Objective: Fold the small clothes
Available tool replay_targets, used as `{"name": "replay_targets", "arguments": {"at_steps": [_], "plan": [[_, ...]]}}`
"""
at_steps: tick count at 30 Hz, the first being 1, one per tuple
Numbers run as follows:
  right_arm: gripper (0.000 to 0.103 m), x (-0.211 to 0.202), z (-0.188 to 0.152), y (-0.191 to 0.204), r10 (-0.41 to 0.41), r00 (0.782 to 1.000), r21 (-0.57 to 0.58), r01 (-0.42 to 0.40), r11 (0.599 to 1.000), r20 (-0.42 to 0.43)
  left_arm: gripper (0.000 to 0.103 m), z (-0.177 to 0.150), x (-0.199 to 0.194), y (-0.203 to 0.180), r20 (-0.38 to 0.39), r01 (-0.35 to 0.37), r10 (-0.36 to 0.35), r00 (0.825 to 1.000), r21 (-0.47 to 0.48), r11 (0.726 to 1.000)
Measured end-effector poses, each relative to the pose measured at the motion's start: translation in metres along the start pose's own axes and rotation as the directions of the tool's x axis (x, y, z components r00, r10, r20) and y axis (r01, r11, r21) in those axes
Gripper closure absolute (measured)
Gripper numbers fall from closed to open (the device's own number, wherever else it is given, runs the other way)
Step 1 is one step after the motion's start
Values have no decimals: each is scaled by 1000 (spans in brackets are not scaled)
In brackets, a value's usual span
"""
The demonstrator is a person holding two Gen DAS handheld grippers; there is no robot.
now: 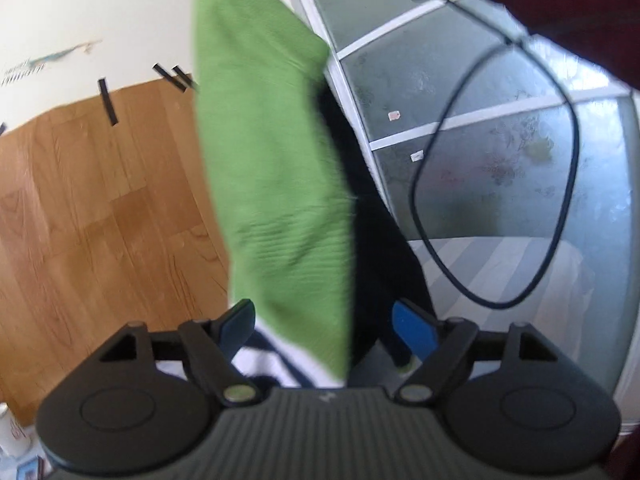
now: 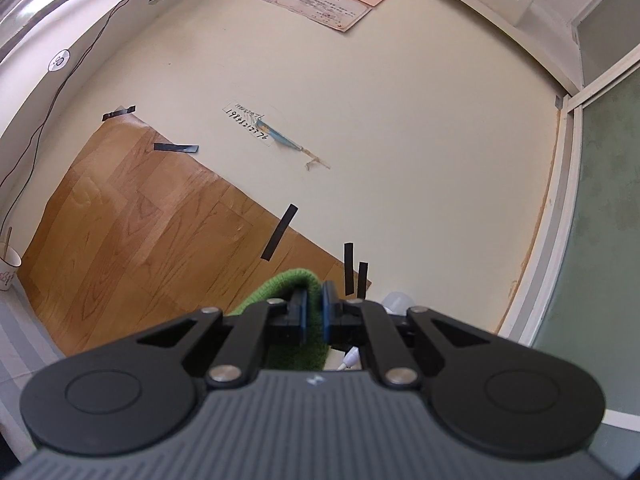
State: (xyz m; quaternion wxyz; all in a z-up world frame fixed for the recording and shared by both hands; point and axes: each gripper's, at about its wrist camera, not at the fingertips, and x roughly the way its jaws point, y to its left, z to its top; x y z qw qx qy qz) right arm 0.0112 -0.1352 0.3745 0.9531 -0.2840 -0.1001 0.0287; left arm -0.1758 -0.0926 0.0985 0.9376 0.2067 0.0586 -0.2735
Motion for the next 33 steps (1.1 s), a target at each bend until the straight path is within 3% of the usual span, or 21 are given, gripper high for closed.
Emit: {"name": "replay_targets", "arguments": {"at_steps": [2, 3, 4, 7, 11, 16, 22, 24, 26, 28, 33], "plan": [[93, -3, 3, -2, -4, 1000, -2, 4, 1000, 6, 47, -1, 9, -3, 8, -87, 87, 996, 34, 996], [93, -5, 3, -4, -9, 1000, -3, 9, 1000, 10, 77, -3, 14, 2, -7, -122, 122, 992, 31, 992], [93, -6, 3, -6, -15, 1000, -6, 15, 1000, 13, 91, -4, 17, 12, -33, -138, 138, 990, 4, 990], [93, -11, -2, -14, -32, 999, -14, 32, 999, 22, 93, -3, -1, 61, -45, -214, 210, 977, -144, 966], [93, -17, -6, -27, -51, 998, 13, 50, 999, 34, 94, 17, -50, 122, 21, -357, 377, 926, -274, 893], [93, -31, -1, -44, -71, 995, 49, 67, 997, 75, 94, 61, -110, 157, 153, -483, 541, 827, -300, 823], [93, -52, 22, -79, -57, 989, 136, 39, 990, 136, 94, 135, -173, 177, 312, -519, 624, 717, -359, 776], [93, -55, 29, -87, -44, 987, 152, 21, 988, 152, 94, 156, -189, 181, 348, -515, 629, 695, -369, 774], [93, -54, 33, -90, -19, 988, 165, -7, 986, 154, 94, 171, -193, 187, 354, -504, 620, 700, -371, 780], [93, -48, 30, -88, 7, 990, 166, -31, 986, 142, 94, 175, -190, 190, 331, -495, 609, 721, -368, 787], [93, -15, -4, -58, 79, 996, 169, -86, 982, 45, 94, 131, -116, 225, 138, -476, 556, 820, -376, 795]]}}
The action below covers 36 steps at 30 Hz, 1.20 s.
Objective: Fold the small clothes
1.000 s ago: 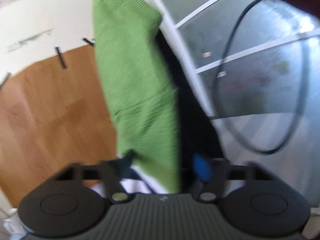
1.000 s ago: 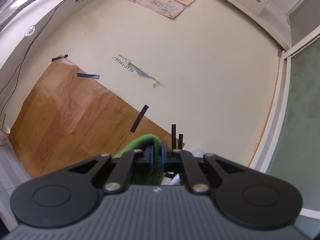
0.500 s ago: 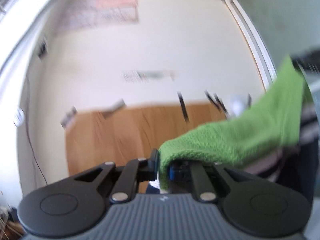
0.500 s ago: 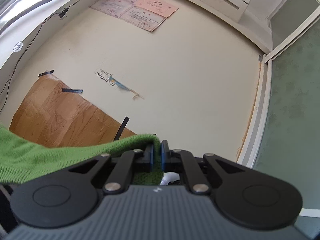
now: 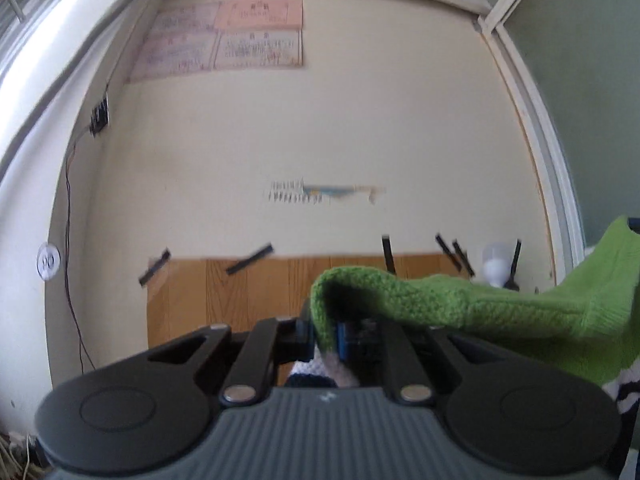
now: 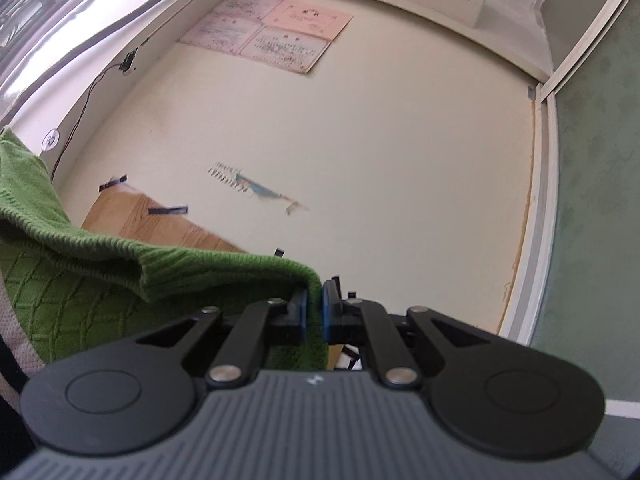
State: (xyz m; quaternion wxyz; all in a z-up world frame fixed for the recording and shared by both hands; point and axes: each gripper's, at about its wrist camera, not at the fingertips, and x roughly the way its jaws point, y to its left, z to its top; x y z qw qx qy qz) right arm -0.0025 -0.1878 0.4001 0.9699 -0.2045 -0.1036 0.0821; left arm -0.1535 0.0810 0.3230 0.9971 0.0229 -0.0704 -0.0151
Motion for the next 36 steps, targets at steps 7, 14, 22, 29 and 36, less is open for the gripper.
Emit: {"name": "replay_targets", "arguments": {"at_steps": [7, 14, 22, 29, 36], "plan": [[93, 104, -126, 62, 101, 954, 21, -99, 995, -283, 94, -144, 130, 11, -428, -4, -32, 903, -83, 997], [93, 229, -277, 137, 162, 808, 73, -146, 987, -567, 95, -272, 276, 39, -681, -107, -57, 730, -197, 975], [69, 285, -367, 158, 209, 619, 182, -108, 977, -757, 89, -372, 342, 33, -793, -144, -24, 608, -140, 980], [70, 248, -320, 141, 402, 623, 345, -218, 913, -671, 85, -363, 326, 31, -755, -133, 18, 656, -92, 987], [78, 255, -341, 188, 509, 452, 378, -351, 857, -733, 85, -304, 288, 35, -666, -151, 46, 744, -100, 983]]}}
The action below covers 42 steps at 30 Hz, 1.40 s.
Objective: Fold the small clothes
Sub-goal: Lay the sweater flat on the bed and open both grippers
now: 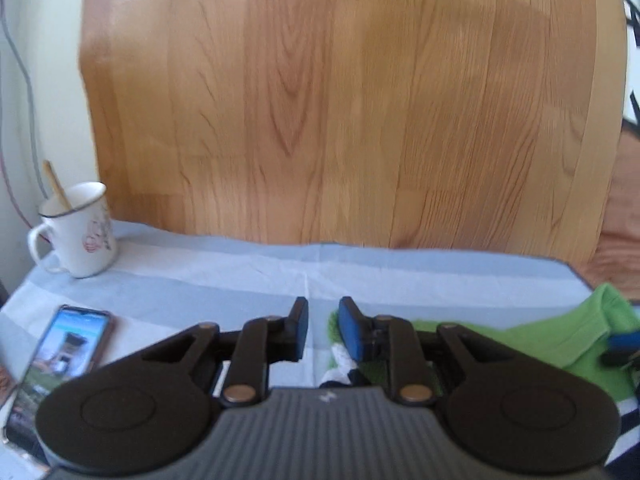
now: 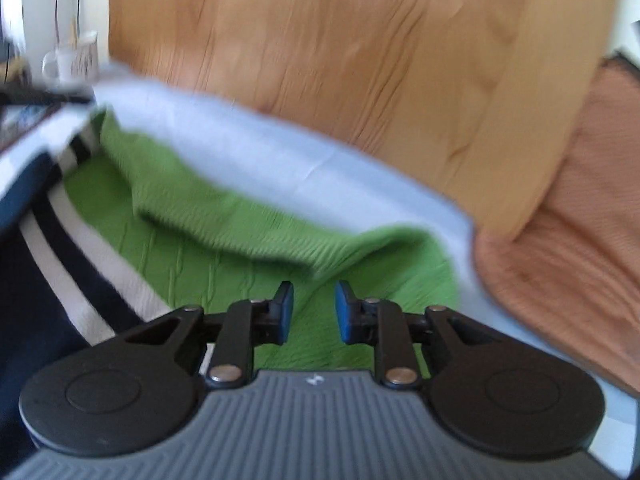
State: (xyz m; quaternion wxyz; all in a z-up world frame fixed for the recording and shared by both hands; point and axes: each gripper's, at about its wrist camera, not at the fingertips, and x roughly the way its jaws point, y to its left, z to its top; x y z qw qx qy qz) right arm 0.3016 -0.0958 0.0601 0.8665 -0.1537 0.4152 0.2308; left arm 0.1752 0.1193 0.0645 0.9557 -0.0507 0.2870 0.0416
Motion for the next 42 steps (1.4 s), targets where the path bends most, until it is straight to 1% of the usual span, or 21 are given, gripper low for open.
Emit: {"name": "replay_targets", "arguments": {"at_steps": [2, 4, 6, 8, 9, 12, 14, 15, 16, 17, 19, 21, 24, 31, 33, 34, 35, 37, 39, 41, 42], "plan": [[78, 13, 13, -3, 26, 999, 48, -28, 998, 45, 86, 1, -7, -4, -8, 50, -50, 999, -8, 999], [77, 22, 34, -16, -3, 985, 142, -22, 990, 174, 86, 4, -3, -17, -53, 132, -132, 990, -15, 991], [72, 29, 51, -39, -77, 973, 303, 7, 953, 217, 85, 2, 2, -32, -96, 196, -196, 976, -7, 981], [72, 26, 53, -59, -59, 975, 421, -38, 906, 216, 85, -3, 8, -48, -124, 223, -217, 968, 40, 974], [72, 20, 50, -64, -53, 975, 438, -49, 898, 218, 85, -6, 11, -55, -141, 238, -227, 964, 69, 969], [72, -14, 27, -63, -67, 973, 391, -26, 920, 222, 86, -8, 27, -73, -199, 273, -249, 948, 103, 956], [72, -40, 5, -64, -56, 973, 358, -28, 933, 224, 86, -5, 44, -80, -223, 267, -238, 945, 111, 957], [72, -55, -7, -61, -52, 974, 337, -27, 941, 223, 86, -3, 53, -85, -215, 227, -194, 957, 143, 963], [72, -70, -20, -57, -51, 974, 313, -22, 949, 221, 85, -2, 61, -88, -191, 149, -114, 975, 178, 973], [71, -85, -35, -53, -47, 974, 290, -20, 957, 223, 86, -2, 72, -87, -181, 71, -37, 983, 188, 980], [66, -114, -63, -42, -33, 973, 241, -23, 970, 227, 83, -3, 90, -73, -220, 6, 25, 975, 137, 991], [55, -136, -89, -30, -27, 975, 202, -18, 979, 220, 82, -6, 84, -55, -223, 40, -26, 974, 57, 998], [48, -149, -124, -14, -47, 980, 165, 15, 986, 193, 83, -15, 56, -48, -197, 27, -15, 980, 62, 998], [48, -129, -157, -18, -5, 989, 300, -41, 953, 150, 83, -42, -20, -48, -184, 134, -126, 975, 30, 991], [54, -123, -160, -19, 40, 989, 325, -84, 942, 140, 83, -51, -26, -60, -193, 175, -168, 967, 22, 984], [65, -124, -164, -17, 62, 988, 325, -106, 940, 142, 83, -56, -32, -65, -195, 191, -182, 964, 26, 981], [87, -126, -164, -15, 51, 987, 319, -97, 943, 150, 83, -62, -37, -69, -195, 199, -188, 963, 38, 979], [92, -138, -161, -14, 21, 986, 289, -68, 955, 165, 83, -73, -37, -80, -197, 189, -171, 965, 74, 979], [93, -152, -155, -20, -46, 984, 253, 2, 968, 170, 83, -80, -29, -86, -205, 168, -147, 968, 86, 982], [93, -162, -146, -34, -165, 973, 202, 131, 971, 159, 82, -87, -32, -91, -154, 143, -124, 980, 123, 982], [94, -165, -140, -42, -242, 959, 169, 216, 962, 150, 81, -91, -32, -95, -131, 123, -104, 986, 151, 981]]}}
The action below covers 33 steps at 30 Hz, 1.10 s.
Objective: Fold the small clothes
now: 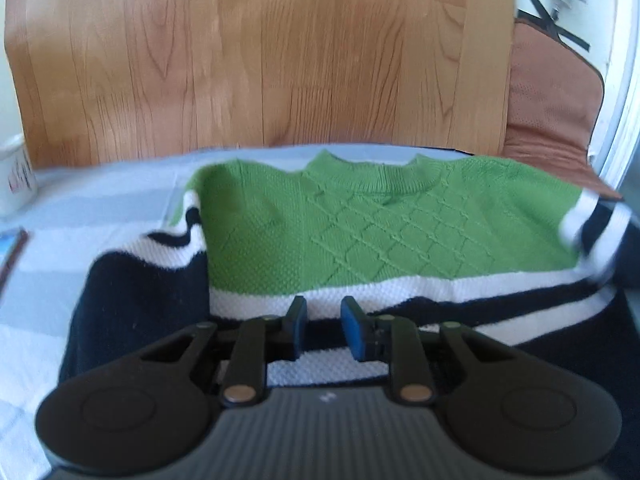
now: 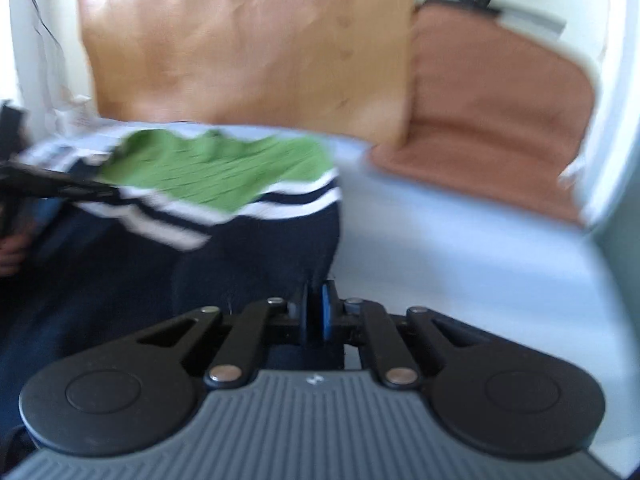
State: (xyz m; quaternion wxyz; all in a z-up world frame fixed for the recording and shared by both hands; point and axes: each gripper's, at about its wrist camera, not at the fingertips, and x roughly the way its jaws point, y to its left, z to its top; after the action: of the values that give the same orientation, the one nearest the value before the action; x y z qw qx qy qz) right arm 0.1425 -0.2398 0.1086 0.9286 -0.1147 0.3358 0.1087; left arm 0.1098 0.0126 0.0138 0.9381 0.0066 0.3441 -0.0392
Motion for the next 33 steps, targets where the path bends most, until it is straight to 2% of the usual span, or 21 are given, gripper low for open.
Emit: {"name": "replay_targets", "arguments": {"at_steps": [1, 2, 4, 6, 8, 9, 12, 15, 17, 20, 23, 25, 28, 30, 33], "plan": [[94, 4, 7, -6, -87, 996, -61, 88, 994, 5, 81, -4, 0, -6, 24, -26, 25, 999, 32, 999], [94, 12, 13, -11, -182, 983, -130, 182, 975, 11, 80, -7, 1, -13, 39, -53, 51, 998, 62, 997], [94, 40, 19, -25, -343, 939, -253, 335, 908, 10, 80, -6, 2, -17, 48, -78, 74, 996, 85, 993], [93, 79, 18, -34, -442, 897, -346, 414, 842, -1, 78, -4, 5, -13, 47, -73, 70, 996, 75, 994], [93, 121, 8, -39, -540, 840, -425, 472, 772, -48, 75, -4, 5, -10, 46, -72, 69, 997, 61, 996], [93, 135, 1, -41, -547, 833, -441, 462, 770, -84, 73, -4, 5, -8, 45, -72, 70, 997, 57, 996], [91, 137, -3, -54, -517, 846, -315, 460, 830, -128, 70, -5, 5, -6, 43, -70, 68, 997, 41, 997], [87, 105, 3, -54, -463, 883, -162, 447, 880, -79, 70, -5, 7, -8, 44, -70, 69, 997, 38, 997], [83, 79, 11, -46, -394, 918, -73, 390, 918, -42, 70, -5, 7, -8, 43, -67, 65, 997, 35, 997], [74, 50, 23, -17, -237, 971, 3, 237, 972, 21, 68, -3, 4, 4, 26, -9, 10, 1000, -12, 1000], [70, 34, 33, 23, -45, 997, 25, 43, 999, 61, 68, -1, -12, 35, 19, 51, -50, 999, -118, 992], [70, 31, 40, 51, 86, 994, 17, -88, 996, 64, 68, -5, -35, 65, 43, 66, -60, 997, -180, 981], [70, 30, 45, 99, 241, 969, -36, -240, 970, 56, 68, -18, -76, 109, 79, 71, -53, 995, -247, 966], [70, 29, 50, 126, 324, 945, -57, -321, 945, 51, 67, -30, -102, 128, 97, 48, -25, 995, -251, 967], [70, 35, 59, 163, 397, 916, -48, -395, 917, 49, 67, -50, -131, 138, 87, 25, -5, 996, -232, 973]]}}
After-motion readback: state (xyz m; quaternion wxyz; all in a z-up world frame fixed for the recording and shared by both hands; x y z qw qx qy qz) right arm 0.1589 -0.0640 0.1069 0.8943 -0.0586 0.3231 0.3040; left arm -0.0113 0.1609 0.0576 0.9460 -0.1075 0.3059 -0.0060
